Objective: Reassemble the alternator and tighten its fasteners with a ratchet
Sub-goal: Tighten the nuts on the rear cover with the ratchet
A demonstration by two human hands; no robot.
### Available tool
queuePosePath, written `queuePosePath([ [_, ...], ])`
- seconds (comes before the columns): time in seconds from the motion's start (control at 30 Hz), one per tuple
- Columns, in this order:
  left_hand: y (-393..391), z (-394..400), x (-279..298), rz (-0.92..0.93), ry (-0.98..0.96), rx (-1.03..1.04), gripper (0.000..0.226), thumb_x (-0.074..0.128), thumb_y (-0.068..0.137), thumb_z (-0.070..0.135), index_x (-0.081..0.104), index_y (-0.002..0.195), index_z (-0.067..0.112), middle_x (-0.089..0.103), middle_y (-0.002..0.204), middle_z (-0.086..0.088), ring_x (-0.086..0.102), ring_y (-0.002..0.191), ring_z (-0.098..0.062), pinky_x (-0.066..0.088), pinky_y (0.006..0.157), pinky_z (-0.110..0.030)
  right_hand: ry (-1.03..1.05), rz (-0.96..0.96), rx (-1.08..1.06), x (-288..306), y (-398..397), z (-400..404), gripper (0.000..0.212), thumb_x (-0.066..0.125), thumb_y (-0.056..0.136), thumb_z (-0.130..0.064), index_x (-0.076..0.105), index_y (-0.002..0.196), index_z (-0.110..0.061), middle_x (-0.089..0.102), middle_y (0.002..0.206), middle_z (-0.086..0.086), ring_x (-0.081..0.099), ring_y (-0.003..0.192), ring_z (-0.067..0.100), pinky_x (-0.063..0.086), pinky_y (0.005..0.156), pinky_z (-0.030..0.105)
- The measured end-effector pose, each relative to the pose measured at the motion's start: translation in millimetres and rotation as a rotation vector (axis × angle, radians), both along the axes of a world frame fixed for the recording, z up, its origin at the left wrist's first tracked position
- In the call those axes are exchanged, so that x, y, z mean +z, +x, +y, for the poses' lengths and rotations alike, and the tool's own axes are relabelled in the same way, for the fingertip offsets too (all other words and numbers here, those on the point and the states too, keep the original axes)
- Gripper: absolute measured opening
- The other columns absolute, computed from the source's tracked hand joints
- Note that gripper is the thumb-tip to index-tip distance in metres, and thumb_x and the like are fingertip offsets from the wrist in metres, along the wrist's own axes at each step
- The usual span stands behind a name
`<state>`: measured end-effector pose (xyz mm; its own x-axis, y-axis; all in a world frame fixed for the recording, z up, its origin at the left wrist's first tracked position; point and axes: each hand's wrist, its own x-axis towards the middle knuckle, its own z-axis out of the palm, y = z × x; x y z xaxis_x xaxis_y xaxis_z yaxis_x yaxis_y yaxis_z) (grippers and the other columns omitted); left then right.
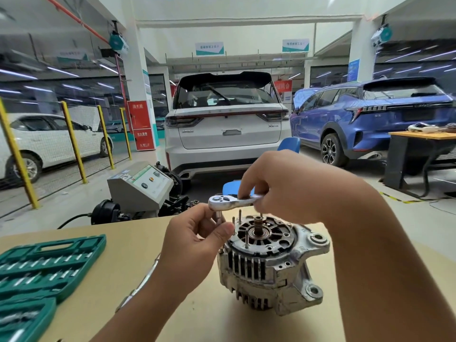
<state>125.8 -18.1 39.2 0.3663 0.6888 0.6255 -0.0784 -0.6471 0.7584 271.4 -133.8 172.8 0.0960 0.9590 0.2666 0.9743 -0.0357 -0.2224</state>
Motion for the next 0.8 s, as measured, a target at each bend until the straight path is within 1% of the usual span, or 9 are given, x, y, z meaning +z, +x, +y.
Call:
queuePosePath([
  [0.1, -0.9, -3.6, 1.1, -0.03, -0.042, -0.085, 0.005, 0.076, 0.079, 0.024, 0.075, 0.084, 0.026, 0.067, 0.07, 0.001, 0.055, 0.057, -0.009, 0.047, 0.052, -0.027, 0.013, -0.038, 0.007, -1.5, -4.1, 2.9, 0.041, 0.058, 0.091, -0.003, 0.076, 0.105, -0.037, 0.066, 0.097, -0.013, 0.065, 0.085, 0.014, 0.059, 0.07, 0.028],
  [0.23, -1.4, -3.1, 1.3, -0.062, -0.087, -0.116, 0.012, 0.079, 0.085, 0.006, 0.077, 0.088, 0.017, 0.066, 0.067, -0.002, 0.052, 0.053, -0.008, 0.044, 0.047, -0.021, 0.021, -0.056, 0.074, -3.2, -9.8, 2.6, 0.016, 0.071, 0.087, -0.017, 0.076, 0.097, -0.029, 0.065, 0.085, -0.013, 0.06, 0.071, 0.006, 0.051, 0.058, 0.021],
  [0.33, -0.6, -2.5, 2.6, -0.047, -0.116, -0.111, 0.014, 0.077, 0.086, -0.001, 0.075, 0.085, 0.014, 0.064, 0.064, 0.003, 0.05, 0.053, -0.006, 0.044, 0.048, -0.02, 0.001, -0.028, 0.031, -1.7, -4.8, 0.4, 0.024, 0.073, 0.086, -0.019, 0.075, 0.105, -0.033, 0.06, 0.079, -0.015, 0.056, 0.064, 0.002, 0.044, 0.049, 0.019],
  [0.43, 1.1, -2.8, 2.4, -0.057, -0.159, -0.131, 0.012, 0.076, 0.086, 0.0, 0.072, 0.083, 0.01, 0.06, 0.06, 0.006, 0.048, 0.05, -0.005, 0.041, 0.046, -0.017, 0.012, -0.028, -0.023, -0.1, -3.3, -1.4, 0.022, 0.068, 0.091, -0.02, 0.074, 0.11, -0.03, 0.062, 0.085, -0.012, 0.064, 0.076, 0.011, 0.056, 0.061, 0.025],
  [0.5, 1.2, -2.5, 1.7, -0.062, -0.165, -0.134, 0.008, 0.076, 0.086, 0.001, 0.073, 0.087, 0.008, 0.06, 0.06, 0.007, 0.047, 0.048, -0.002, 0.04, 0.045, -0.016, -0.008, 0.015, 0.022, 1.8, -7.1, -5.8, 0.021, 0.075, 0.086, -0.035, 0.073, 0.106, -0.032, 0.063, 0.08, -0.014, 0.062, 0.067, 0.002, 0.051, 0.052, 0.02],
  [0.57, 0.6, -2.3, 1.6, -0.052, -0.148, -0.127, 0.008, 0.078, 0.087, 0.003, 0.075, 0.09, 0.01, 0.059, 0.06, 0.008, 0.045, 0.046, -0.001, 0.038, 0.044, -0.015, -0.059, 0.052, 0.086, 4.3, -12.4, -12.0, 0.036, 0.08, 0.075, -0.049, 0.071, 0.108, -0.036, 0.061, 0.072, -0.018, 0.058, 0.057, -0.004, 0.04, 0.047, 0.014],
  [0.67, -1.3, -0.7, 2.2, -0.035, -0.151, -0.112, 0.009, 0.079, 0.086, 0.007, 0.075, 0.087, 0.015, 0.057, 0.061, 0.006, 0.043, 0.05, -0.005, 0.038, 0.047, -0.017, -0.013, -0.029, 0.051, 3.9, -16.4, -12.1, 0.032, 0.073, 0.083, -0.027, 0.07, 0.113, -0.039, 0.059, 0.074, -0.018, 0.059, 0.065, -0.001, 0.046, 0.051, 0.015],
  [0.73, -1.7, 0.4, 3.0, -0.01, -0.157, -0.101, 0.01, 0.08, 0.084, 0.012, 0.073, 0.085, 0.018, 0.054, 0.062, 0.004, 0.04, 0.053, -0.01, 0.037, 0.049, -0.02, 0.038, -0.101, -0.044, -0.8, -18.2, -5.9, 0.035, 0.061, 0.088, -0.012, 0.071, 0.114, -0.032, 0.062, 0.09, -0.013, 0.064, 0.082, 0.013, 0.059, 0.07, 0.03],
  [0.8, -0.7, 0.3, 3.1, -0.001, -0.151, -0.086, 0.01, 0.081, 0.085, 0.013, 0.071, 0.085, 0.017, 0.049, 0.063, -0.001, 0.034, 0.054, -0.012, 0.033, 0.048, -0.022, 0.049, -0.154, -0.082, -5.0, -22.6, 0.1, 0.027, 0.06, 0.088, -0.015, 0.069, 0.111, -0.027, 0.065, 0.1, -0.002, 0.065, 0.087, 0.022, 0.059, 0.076, 0.035],
])
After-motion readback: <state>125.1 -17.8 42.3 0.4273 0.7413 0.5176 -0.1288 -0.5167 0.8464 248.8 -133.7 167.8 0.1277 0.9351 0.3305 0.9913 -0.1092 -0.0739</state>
